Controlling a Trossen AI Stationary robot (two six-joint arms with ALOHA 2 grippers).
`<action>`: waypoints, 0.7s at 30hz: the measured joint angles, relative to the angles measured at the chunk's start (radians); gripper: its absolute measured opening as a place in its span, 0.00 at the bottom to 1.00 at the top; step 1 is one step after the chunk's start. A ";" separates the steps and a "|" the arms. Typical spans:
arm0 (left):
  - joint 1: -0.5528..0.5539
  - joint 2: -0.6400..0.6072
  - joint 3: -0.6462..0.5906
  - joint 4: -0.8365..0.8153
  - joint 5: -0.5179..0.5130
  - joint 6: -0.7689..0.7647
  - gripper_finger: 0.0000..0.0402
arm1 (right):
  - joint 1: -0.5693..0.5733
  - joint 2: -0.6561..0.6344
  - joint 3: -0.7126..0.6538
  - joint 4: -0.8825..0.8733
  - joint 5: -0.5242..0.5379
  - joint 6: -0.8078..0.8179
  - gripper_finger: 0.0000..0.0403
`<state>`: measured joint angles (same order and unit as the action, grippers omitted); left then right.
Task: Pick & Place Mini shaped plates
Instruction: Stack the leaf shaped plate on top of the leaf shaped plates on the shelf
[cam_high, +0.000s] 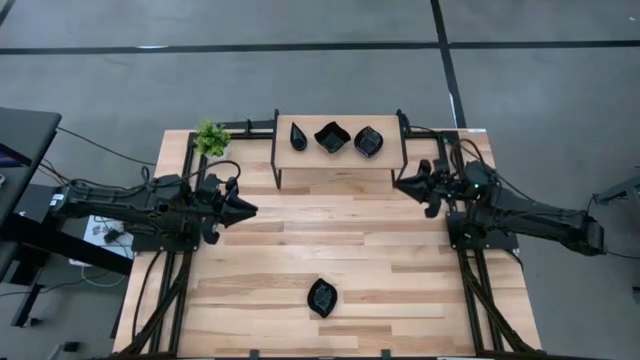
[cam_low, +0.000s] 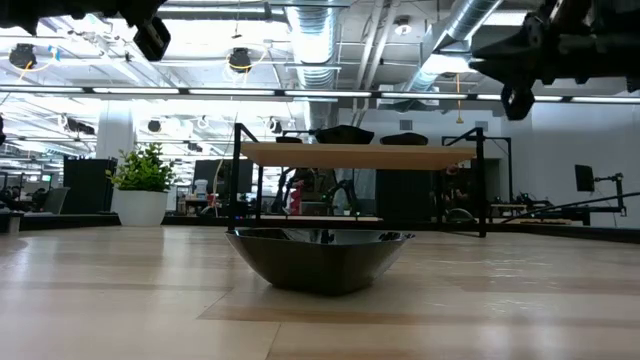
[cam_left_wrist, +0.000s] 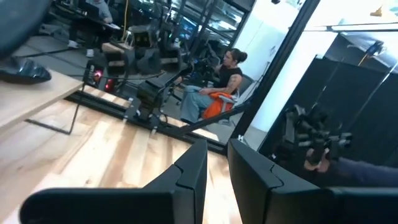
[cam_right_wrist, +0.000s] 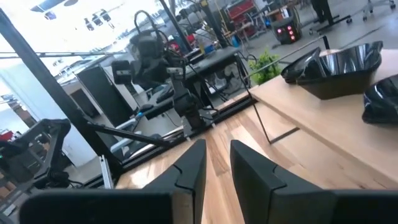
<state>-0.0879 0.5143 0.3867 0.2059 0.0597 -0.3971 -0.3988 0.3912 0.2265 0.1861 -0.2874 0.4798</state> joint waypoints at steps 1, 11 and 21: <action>-0.001 0.007 0.012 0.001 0.000 -0.002 0.17 | 0.000 0.000 -0.009 0.005 0.000 0.000 0.17; -0.065 0.283 0.256 -0.131 0.000 0.023 0.17 | 0.000 0.000 -0.074 0.110 -0.046 -0.034 0.17; -0.100 0.682 0.538 -0.429 0.000 -0.179 0.17 | 0.000 -0.001 -0.074 0.141 -0.118 -0.090 0.17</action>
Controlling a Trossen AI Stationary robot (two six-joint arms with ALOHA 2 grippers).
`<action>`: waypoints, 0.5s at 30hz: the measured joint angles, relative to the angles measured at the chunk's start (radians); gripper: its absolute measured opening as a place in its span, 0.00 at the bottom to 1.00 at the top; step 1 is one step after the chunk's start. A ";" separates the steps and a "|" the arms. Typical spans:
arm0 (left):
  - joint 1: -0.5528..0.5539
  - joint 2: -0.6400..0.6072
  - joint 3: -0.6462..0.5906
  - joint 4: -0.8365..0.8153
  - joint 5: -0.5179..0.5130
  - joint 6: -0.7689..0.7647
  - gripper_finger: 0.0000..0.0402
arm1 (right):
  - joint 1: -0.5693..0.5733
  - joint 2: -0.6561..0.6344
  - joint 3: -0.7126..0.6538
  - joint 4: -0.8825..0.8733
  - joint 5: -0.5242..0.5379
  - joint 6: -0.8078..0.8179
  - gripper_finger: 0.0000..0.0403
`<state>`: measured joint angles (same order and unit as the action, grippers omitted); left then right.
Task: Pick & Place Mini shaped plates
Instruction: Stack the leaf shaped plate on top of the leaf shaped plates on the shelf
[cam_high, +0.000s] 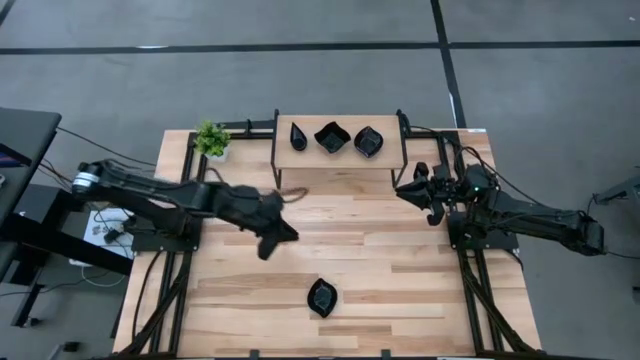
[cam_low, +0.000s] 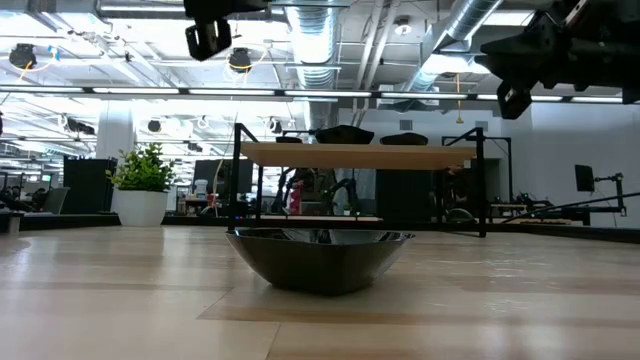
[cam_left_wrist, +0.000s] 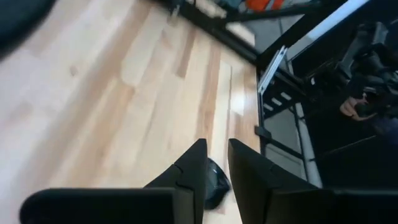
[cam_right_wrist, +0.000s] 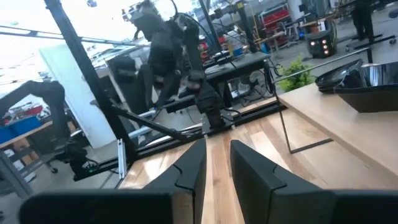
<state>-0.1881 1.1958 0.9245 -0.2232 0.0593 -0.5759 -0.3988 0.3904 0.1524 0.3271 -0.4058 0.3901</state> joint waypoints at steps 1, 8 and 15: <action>-0.013 0.029 0.011 -0.001 0.000 -0.037 0.17 | 0.000 0.000 0.000 0.000 -0.008 0.000 0.17; -0.129 0.192 0.044 0.002 -0.070 -0.367 0.17 | 0.000 0.000 0.000 -0.002 -0.026 -0.001 0.17; -0.277 0.306 0.045 0.005 -0.261 -0.819 0.17 | 0.000 0.000 0.000 -0.004 -0.041 -0.007 0.17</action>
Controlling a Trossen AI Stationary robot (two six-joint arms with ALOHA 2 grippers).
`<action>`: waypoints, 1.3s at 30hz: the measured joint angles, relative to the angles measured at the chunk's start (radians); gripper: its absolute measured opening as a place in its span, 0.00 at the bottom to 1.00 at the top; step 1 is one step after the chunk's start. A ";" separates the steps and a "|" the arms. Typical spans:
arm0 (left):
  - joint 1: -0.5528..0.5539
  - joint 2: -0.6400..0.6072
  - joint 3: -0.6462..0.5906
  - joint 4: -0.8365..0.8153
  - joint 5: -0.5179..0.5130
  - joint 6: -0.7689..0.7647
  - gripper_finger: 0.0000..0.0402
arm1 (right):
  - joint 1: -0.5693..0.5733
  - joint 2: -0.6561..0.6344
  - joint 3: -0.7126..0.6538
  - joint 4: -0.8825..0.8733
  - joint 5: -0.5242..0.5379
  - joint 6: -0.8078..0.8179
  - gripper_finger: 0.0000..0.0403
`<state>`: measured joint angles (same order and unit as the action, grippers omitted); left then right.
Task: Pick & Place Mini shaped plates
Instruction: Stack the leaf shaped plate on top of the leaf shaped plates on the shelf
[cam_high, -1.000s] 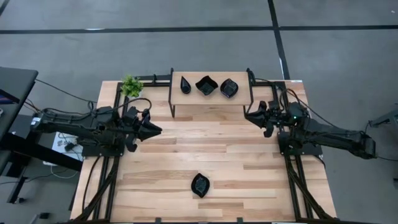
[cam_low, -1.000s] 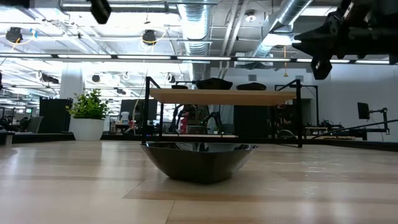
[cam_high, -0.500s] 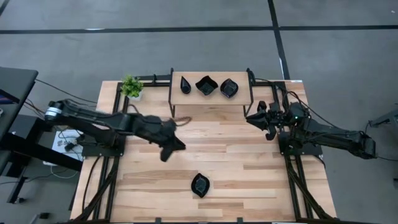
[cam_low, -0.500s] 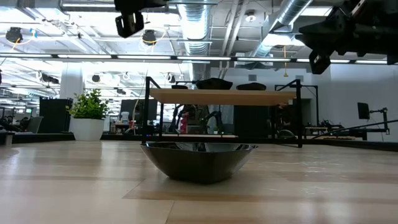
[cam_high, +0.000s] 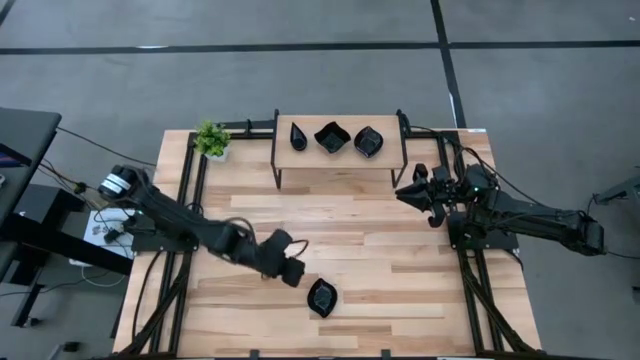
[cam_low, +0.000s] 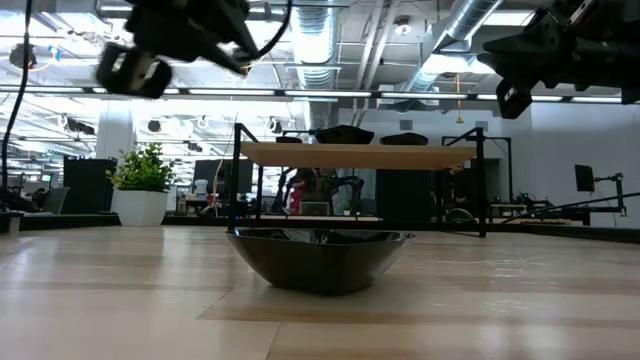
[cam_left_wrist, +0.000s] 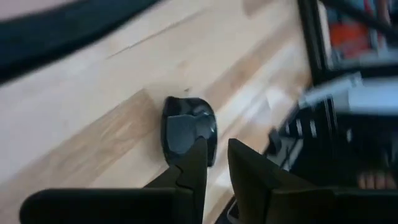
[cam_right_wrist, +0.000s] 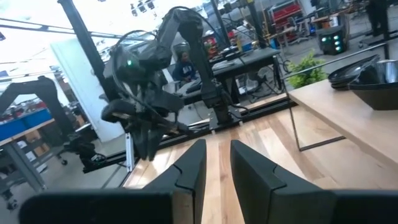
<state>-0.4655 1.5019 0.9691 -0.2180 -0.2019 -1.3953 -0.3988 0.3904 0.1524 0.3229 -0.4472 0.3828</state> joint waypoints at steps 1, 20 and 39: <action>-0.018 0.012 0.000 0.001 -0.039 -0.057 0.17 | 0.000 0.000 0.000 -0.001 -0.001 0.000 0.17; -0.088 0.182 0.079 0.092 -0.144 -0.284 0.17 | 0.000 0.000 0.001 -0.008 -0.001 0.000 0.17; -0.078 0.174 0.079 0.030 -0.087 -0.546 0.17 | -0.001 0.000 0.001 -0.009 -0.001 0.000 0.17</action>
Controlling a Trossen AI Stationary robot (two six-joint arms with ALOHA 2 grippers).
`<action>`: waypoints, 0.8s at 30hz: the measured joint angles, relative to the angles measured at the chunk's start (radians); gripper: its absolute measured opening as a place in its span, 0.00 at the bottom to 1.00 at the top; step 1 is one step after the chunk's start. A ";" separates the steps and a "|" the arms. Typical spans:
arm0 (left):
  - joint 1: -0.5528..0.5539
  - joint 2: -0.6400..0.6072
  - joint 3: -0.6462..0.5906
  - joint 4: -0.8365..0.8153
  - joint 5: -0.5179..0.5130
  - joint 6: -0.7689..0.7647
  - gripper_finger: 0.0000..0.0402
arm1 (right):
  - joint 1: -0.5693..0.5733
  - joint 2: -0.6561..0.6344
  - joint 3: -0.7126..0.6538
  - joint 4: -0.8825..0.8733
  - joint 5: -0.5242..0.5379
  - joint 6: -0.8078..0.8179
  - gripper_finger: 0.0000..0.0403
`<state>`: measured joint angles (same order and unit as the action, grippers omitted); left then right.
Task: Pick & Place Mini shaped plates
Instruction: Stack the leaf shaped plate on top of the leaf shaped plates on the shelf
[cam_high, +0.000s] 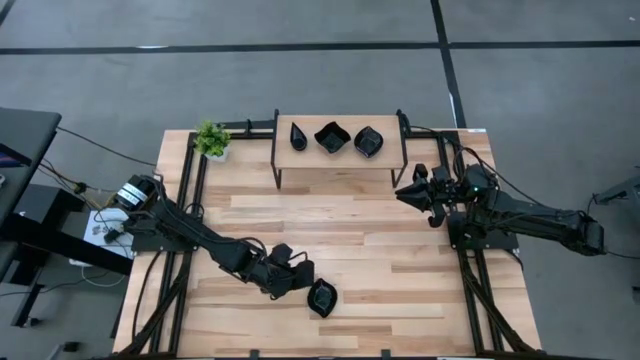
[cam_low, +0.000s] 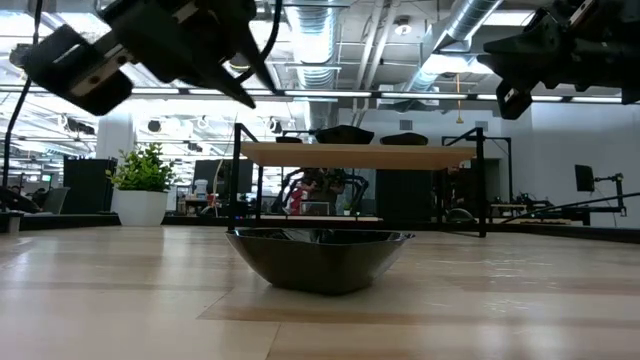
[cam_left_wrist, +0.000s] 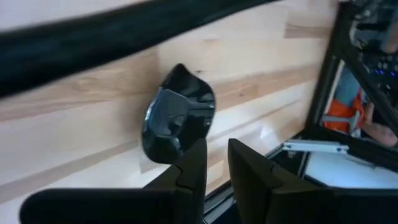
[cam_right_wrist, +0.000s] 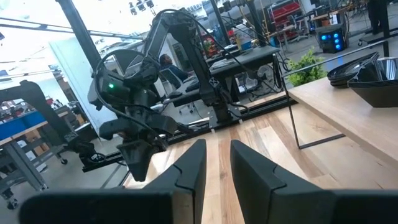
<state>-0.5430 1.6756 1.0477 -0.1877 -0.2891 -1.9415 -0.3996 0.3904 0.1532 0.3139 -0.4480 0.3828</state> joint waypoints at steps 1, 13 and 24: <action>0.000 0.000 0.000 -0.009 0.002 -0.019 0.17 | 0.000 0.000 0.000 0.000 0.000 0.000 0.17; 0.045 0.001 0.086 -0.147 -0.062 0.026 0.17 | 0.000 0.000 0.000 0.000 0.000 0.011 0.17; 0.097 0.109 0.101 -0.176 0.037 0.025 0.17 | -0.001 0.000 0.000 -0.003 0.001 0.021 0.17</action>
<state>-0.4457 1.7844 1.1487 -0.3635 -0.2517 -1.9163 -0.4005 0.3904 0.1535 0.3105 -0.4473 0.4040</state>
